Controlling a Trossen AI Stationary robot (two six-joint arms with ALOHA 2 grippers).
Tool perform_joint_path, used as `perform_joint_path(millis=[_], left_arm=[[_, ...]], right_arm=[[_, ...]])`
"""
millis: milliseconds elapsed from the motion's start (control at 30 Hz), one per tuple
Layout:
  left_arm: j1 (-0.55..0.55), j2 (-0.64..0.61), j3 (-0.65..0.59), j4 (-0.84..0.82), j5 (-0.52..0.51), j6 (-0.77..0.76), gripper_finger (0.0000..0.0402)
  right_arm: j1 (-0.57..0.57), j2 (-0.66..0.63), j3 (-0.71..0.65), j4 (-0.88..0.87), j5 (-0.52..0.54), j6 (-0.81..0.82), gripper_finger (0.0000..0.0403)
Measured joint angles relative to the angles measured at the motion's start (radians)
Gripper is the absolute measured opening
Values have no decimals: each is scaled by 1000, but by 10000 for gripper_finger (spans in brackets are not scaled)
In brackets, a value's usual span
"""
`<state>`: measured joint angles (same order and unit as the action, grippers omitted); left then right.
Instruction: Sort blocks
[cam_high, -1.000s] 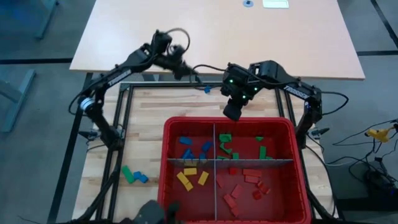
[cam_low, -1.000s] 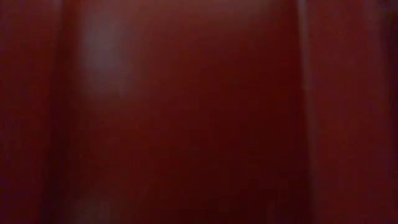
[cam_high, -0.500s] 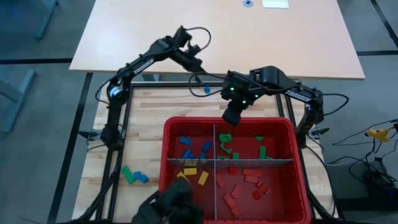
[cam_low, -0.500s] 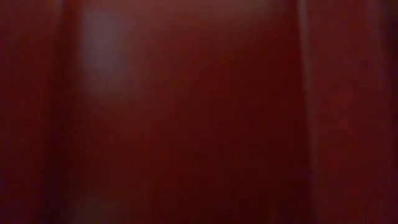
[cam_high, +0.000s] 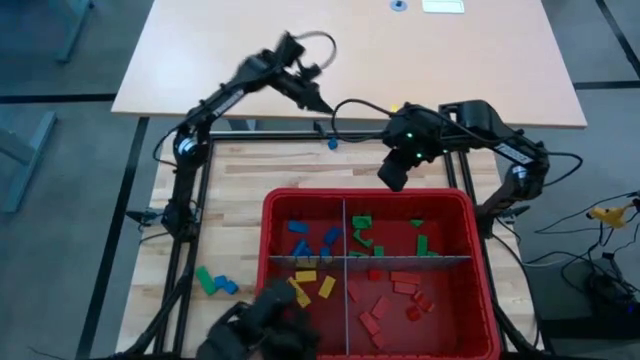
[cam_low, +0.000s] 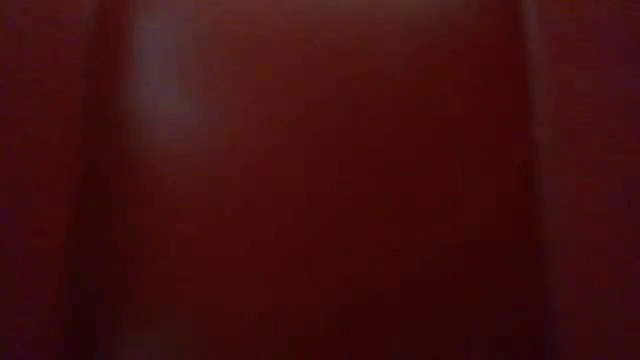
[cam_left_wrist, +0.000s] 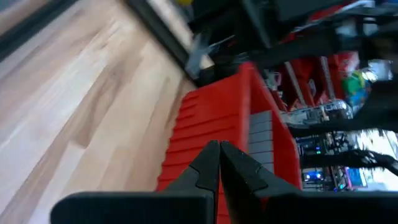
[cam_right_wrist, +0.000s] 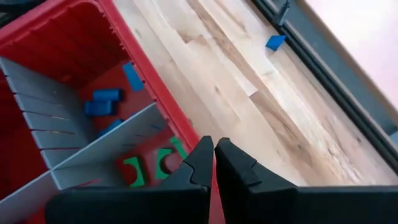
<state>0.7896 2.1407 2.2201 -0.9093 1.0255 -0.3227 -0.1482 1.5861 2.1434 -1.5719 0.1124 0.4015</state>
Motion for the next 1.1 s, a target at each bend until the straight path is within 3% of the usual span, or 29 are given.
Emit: perform_joint_path(millis=[167,233,300,367,433,533,800,967,1100], left_arm=[[60,-51,138,-204,13,190,0],[97,-90,114,-330,-34,337,0],[134,-125,93,-475,-196,503,0],[165,-162,64,-565,-468,590,0],[197,-204,9,-520,-709,593,0],[230,-266,-80,-406,-886,609,0],[255,-337,-386,-109,-900,604,0],[293,-372,-592,-49,-718,610,0],[338,-458,-797,94,-647,588,0]], right_arm=[[0,-21,-30,1,29,8,0],[0,-25,-42,0,29,10,0],[0,-26,-58,2,30,11,0],[0,-26,-81,3,32,11,0],[0,-26,-102,5,43,19,0],[0,-26,-133,19,46,33,0],[26,-26,-168,41,45,97,0],[65,-26,-168,39,46,138,0],[84,-26,-169,39,47,169,0]])
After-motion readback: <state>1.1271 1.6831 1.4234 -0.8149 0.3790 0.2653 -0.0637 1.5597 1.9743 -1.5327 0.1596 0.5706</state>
